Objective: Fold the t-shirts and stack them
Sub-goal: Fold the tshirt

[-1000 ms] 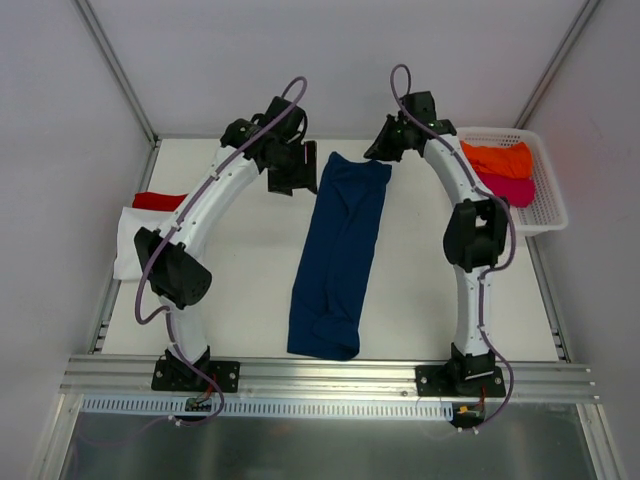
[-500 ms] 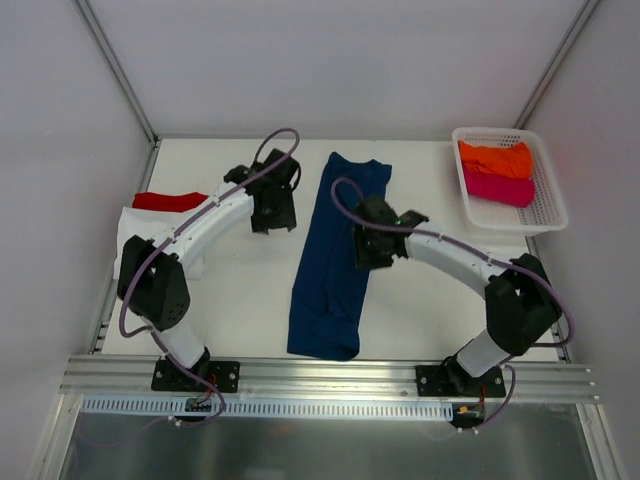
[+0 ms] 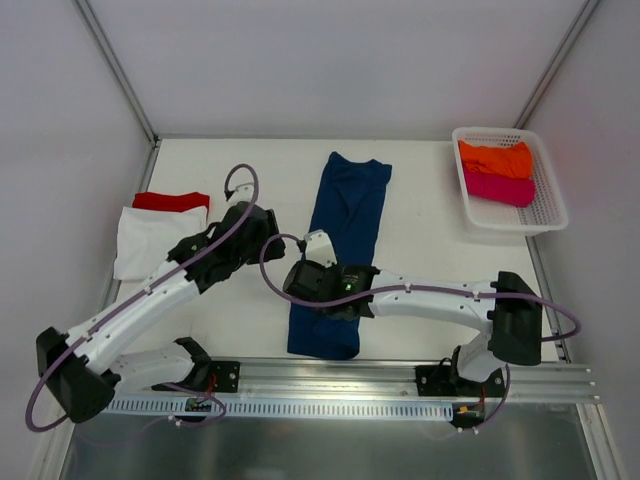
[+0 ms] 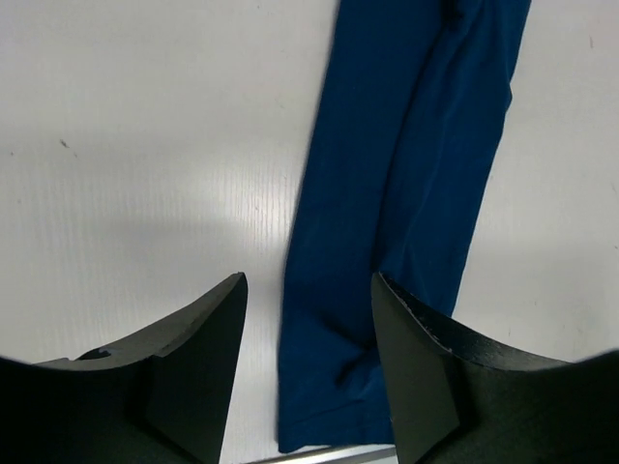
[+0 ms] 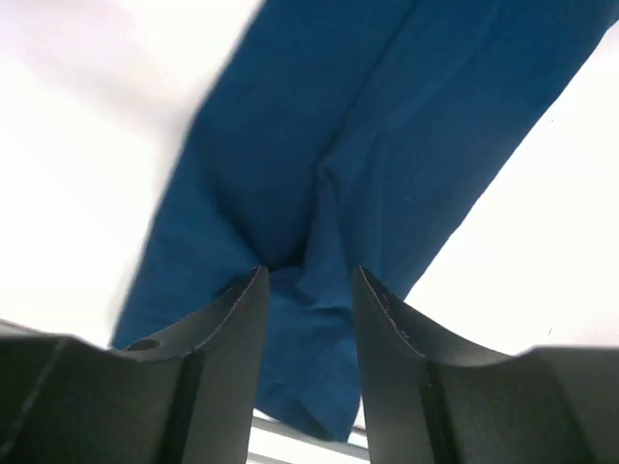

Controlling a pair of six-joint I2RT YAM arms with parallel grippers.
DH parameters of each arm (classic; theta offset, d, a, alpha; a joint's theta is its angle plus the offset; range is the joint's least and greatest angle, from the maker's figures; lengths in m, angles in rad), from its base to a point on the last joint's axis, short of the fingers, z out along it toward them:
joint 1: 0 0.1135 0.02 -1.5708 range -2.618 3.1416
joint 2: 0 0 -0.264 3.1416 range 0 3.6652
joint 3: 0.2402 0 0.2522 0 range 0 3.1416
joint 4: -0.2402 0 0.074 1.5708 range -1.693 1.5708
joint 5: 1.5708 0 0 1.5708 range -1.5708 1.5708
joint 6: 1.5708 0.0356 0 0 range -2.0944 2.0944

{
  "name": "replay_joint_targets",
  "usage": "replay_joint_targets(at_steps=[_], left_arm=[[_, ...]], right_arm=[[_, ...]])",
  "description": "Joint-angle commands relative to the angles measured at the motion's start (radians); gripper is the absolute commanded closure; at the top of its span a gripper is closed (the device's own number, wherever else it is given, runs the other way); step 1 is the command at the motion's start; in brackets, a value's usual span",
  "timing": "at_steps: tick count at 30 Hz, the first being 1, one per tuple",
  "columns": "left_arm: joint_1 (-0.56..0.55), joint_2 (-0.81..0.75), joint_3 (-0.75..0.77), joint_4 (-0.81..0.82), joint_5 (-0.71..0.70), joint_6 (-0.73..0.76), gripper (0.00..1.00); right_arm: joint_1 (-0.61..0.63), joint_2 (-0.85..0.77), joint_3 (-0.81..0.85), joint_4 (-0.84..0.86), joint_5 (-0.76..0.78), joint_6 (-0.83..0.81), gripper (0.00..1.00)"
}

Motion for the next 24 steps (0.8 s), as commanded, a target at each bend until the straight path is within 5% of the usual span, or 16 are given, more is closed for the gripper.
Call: replay_joint_targets(at_steps=[1,6,24], left_arm=[[0.001,-0.145,-0.143,0.105,0.058,-0.018,0.45],[0.001,-0.268,-0.222,0.110,0.052,-0.020,0.45],[-0.001,-0.268,-0.314,0.084,0.117,-0.017,0.50]], right_arm=[[0.060,-0.030,0.059,-0.125,0.160,0.079,0.55],[0.123,0.062,0.042,-0.136,0.159,0.154,0.55],[0.217,0.317,0.115,-0.105,0.060,0.264,0.57]])
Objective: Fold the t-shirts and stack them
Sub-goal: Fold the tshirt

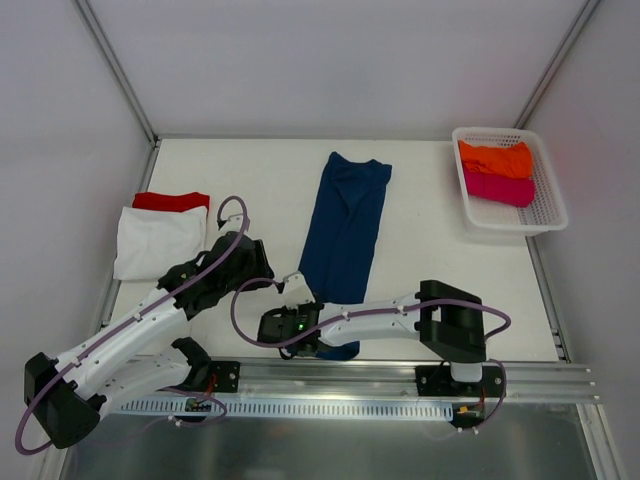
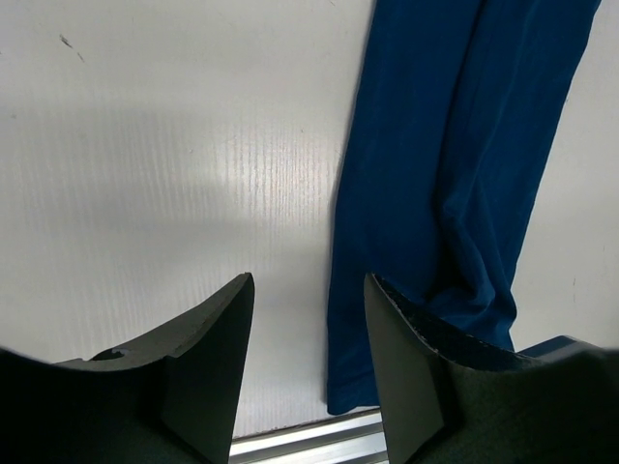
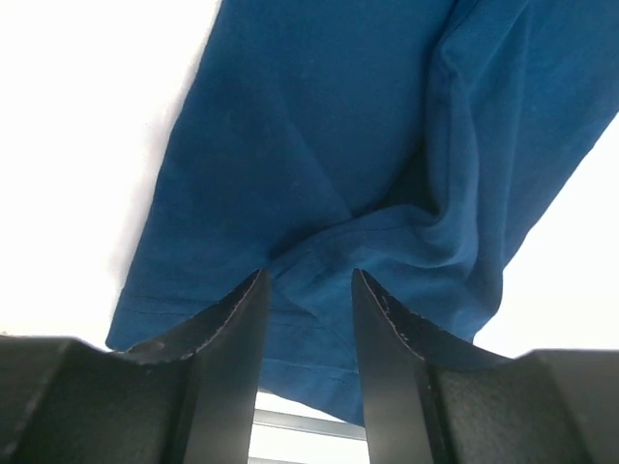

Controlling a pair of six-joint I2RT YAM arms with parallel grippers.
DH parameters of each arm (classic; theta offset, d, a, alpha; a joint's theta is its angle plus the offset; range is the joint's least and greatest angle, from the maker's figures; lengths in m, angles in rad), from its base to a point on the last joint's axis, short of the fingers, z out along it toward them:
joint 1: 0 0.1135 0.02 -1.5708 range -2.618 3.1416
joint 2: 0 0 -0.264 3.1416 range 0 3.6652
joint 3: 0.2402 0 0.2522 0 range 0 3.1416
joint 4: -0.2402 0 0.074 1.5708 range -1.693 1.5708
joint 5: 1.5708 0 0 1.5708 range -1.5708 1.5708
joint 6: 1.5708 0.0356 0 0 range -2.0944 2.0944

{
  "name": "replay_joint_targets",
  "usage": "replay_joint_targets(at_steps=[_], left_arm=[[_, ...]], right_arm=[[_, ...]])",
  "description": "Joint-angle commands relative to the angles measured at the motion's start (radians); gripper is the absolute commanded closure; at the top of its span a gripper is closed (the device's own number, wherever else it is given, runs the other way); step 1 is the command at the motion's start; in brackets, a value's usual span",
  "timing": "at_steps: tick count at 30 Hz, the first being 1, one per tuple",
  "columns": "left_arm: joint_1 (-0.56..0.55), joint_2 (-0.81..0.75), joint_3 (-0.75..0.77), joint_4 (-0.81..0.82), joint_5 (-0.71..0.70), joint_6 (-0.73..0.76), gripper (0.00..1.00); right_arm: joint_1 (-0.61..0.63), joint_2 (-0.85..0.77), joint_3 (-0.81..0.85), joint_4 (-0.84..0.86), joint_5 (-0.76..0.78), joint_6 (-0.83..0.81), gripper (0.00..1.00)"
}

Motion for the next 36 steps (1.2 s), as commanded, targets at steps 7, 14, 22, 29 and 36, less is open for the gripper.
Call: replay_joint_targets(at_steps=[7,14,22,29,36], left_arm=[[-0.001,-0.004,-0.017,0.032,0.039,-0.008,0.50],[-0.001,-0.005,-0.026,0.032,0.036,-0.007,0.50],[-0.001,0.003,-0.037,0.032,0.035,-0.005,0.49],[-0.001,0.030,-0.037,0.035,0.041,-0.010,0.50],[-0.001,0.036,-0.045,0.035,0.032,-0.007,0.50]], right_arm=[[0.007,0.060,0.008,0.005,-0.048,0.049,0.60],[0.008,0.088,0.008,0.012,-0.061,0.056,0.65],[0.005,0.056,-0.021,0.002,-0.035,0.076,0.97],[0.022,0.019,0.011,-0.067,0.022,0.087,1.00],[0.074,-0.024,0.094,-0.151,0.062,0.085,0.99]])
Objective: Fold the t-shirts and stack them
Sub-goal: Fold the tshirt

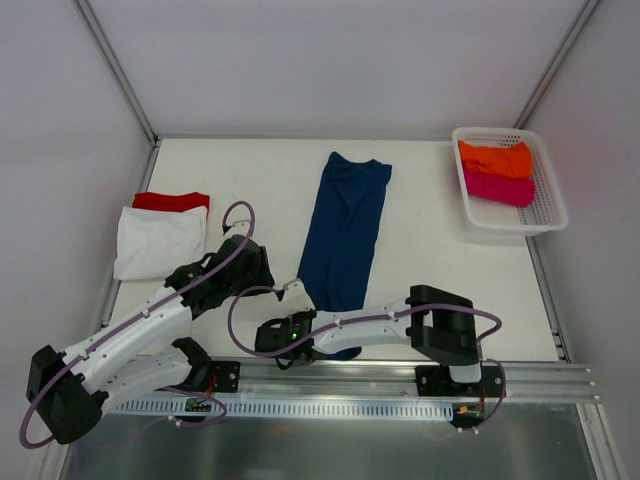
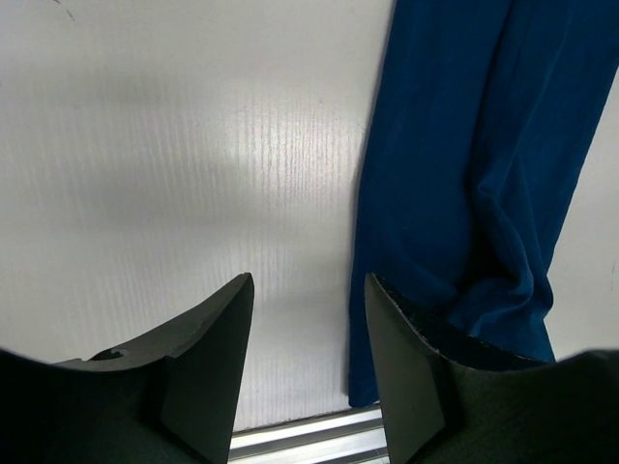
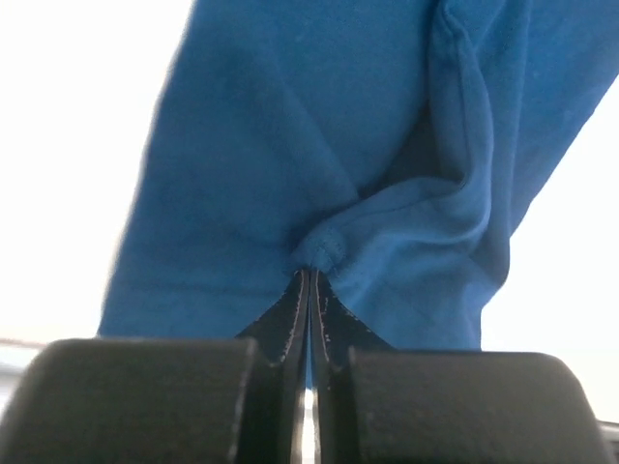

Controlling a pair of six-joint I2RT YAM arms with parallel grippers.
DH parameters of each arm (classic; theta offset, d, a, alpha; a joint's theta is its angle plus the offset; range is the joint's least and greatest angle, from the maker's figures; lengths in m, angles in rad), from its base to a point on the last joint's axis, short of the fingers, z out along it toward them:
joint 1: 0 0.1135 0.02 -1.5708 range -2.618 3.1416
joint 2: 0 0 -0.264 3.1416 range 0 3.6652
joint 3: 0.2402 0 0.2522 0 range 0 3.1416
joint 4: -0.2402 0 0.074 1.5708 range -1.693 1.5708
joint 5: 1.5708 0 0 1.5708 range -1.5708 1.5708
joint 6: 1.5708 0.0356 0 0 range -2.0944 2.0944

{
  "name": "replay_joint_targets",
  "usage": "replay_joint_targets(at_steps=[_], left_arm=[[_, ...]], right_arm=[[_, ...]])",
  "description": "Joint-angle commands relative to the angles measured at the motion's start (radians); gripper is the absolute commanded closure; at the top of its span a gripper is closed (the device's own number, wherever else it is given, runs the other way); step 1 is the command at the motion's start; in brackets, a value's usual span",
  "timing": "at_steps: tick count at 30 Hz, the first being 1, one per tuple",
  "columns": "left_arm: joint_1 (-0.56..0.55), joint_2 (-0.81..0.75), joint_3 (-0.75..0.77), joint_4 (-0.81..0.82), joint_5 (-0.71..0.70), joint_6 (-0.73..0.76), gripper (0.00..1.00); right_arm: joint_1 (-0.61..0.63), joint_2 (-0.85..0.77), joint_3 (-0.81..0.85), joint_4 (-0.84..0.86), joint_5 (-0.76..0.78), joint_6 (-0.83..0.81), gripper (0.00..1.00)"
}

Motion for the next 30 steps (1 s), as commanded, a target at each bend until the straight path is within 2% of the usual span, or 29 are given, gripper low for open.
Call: replay_joint_targets(at_steps=[1,11,20,22,25,30], left_arm=[[-0.001,0.005,-0.006,0.035,0.015,-0.007,0.50],[-0.001,0.042,0.012,0.033,0.030,0.005,0.50],[-0.001,0.039,0.017,0.033,0.052,0.020,0.50],[-0.001,0.041,0.014,0.033,0.055,0.020,0.51],[-0.001,0.041,0.009,0.033,0.060,0.016,0.51],[-0.001,0.039,-0.005,0.033,0.061,0.013,0.51]], right_arm=[[0.046,-0.072,0.090,-0.111,0.048,0.007,0.99],[0.144,-0.008,0.144,-0.147,0.005,0.062,1.00],[0.167,0.061,0.133,-0.133,-0.040,0.099,1.00],[0.165,0.064,0.128,-0.102,-0.029,0.087,0.97],[0.164,0.076,0.142,-0.088,0.005,0.061,0.87],[0.155,0.089,0.179,-0.069,0.059,0.012,0.87]])
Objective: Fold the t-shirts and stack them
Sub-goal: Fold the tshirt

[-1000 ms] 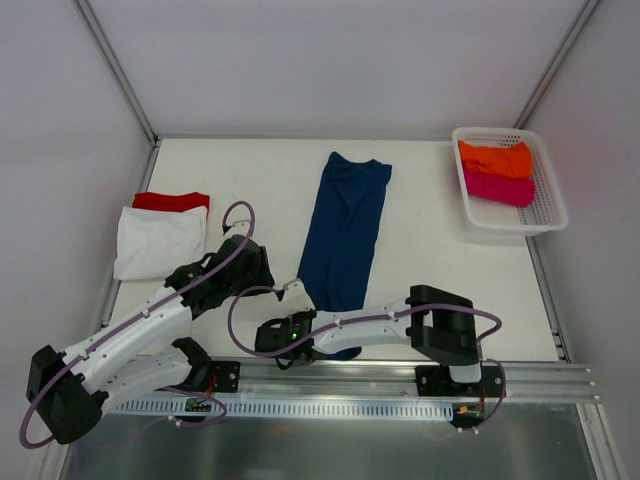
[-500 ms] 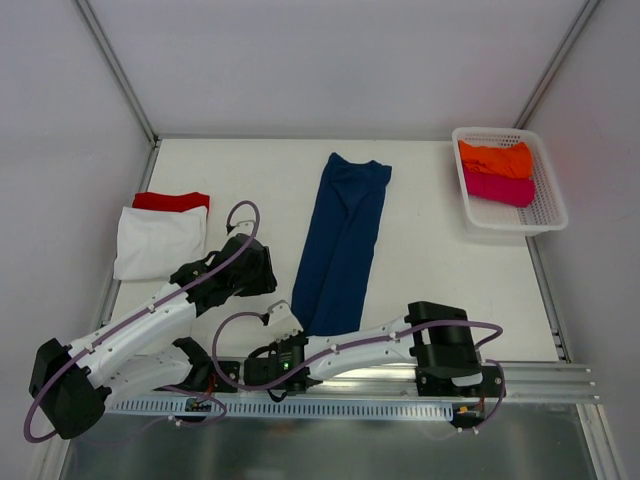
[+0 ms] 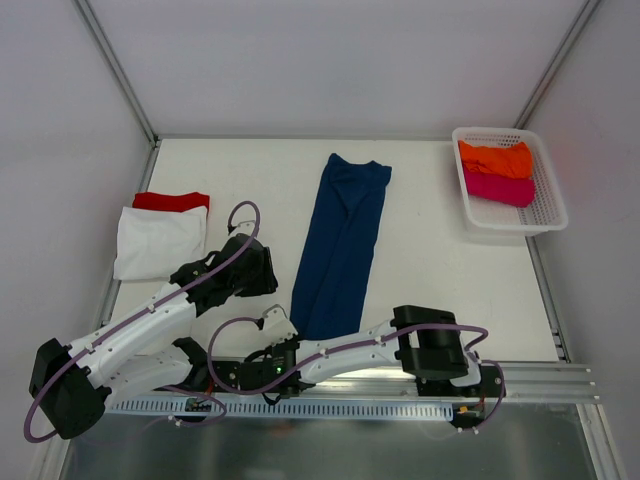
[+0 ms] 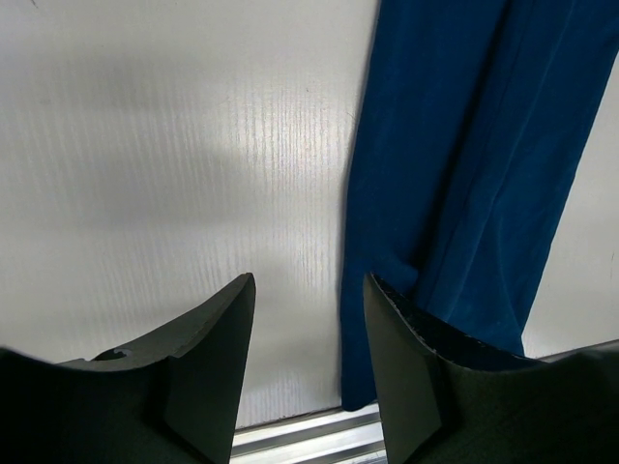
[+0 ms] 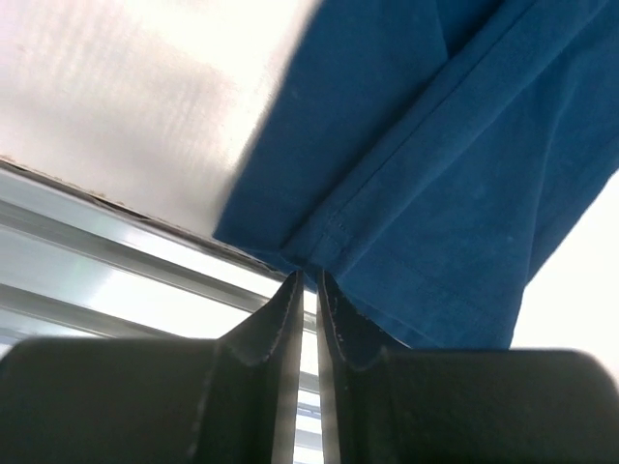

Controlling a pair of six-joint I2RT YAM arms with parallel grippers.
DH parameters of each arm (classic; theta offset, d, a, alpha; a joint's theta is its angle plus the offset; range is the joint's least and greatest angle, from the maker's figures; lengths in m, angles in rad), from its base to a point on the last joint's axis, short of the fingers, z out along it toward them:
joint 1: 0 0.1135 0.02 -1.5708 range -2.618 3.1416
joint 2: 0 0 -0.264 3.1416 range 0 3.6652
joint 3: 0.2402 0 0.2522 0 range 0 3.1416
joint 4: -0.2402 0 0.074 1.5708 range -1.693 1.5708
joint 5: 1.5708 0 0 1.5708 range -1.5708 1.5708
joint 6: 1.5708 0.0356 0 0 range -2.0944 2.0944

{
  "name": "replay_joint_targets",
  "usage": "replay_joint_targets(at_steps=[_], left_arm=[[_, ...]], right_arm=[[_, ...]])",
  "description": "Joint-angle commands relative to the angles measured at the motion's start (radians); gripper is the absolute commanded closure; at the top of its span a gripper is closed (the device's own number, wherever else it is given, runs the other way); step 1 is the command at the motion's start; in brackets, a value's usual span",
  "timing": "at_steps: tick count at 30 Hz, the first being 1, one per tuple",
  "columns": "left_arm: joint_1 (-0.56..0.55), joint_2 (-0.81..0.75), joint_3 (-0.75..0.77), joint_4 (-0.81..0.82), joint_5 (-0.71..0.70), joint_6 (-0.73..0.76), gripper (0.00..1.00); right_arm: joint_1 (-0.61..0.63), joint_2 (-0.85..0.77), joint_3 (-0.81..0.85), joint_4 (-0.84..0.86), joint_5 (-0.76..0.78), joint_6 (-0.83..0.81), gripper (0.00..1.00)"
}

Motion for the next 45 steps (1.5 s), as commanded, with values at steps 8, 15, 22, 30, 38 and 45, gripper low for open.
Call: replay_joint_targets(at_steps=[8,15,22,30,38,45], left_arm=[[-0.001,-0.008,-0.021,0.009,0.023,0.006,0.51],[-0.013,-0.063,-0.011,0.016,0.018,-0.001,0.60],[-0.098,-0.040,0.009,0.057,0.014,-0.046,0.77],[-0.362,0.144,0.067,0.120,-0.126,-0.110,0.80],[-0.464,0.231,0.046,0.218,-0.125,-0.161,0.78],[-0.484,0.244,0.040,0.224,-0.120,-0.165,0.78]], right_arm=[[-0.035,-0.023,0.060,0.068,0.060,-0.102,0.86],[-0.018,-0.184,0.019,0.076,0.182,-0.121,0.78],[-0.063,-0.411,-0.027,-0.065,0.342,-0.118,0.62],[-0.348,-0.557,-0.099,0.036,0.303,-0.291,0.60],[-0.803,-0.476,-0.086,0.369,-0.145,-0.572,0.60],[-1.015,-0.116,0.247,0.367,-0.361,-0.678,0.61]])
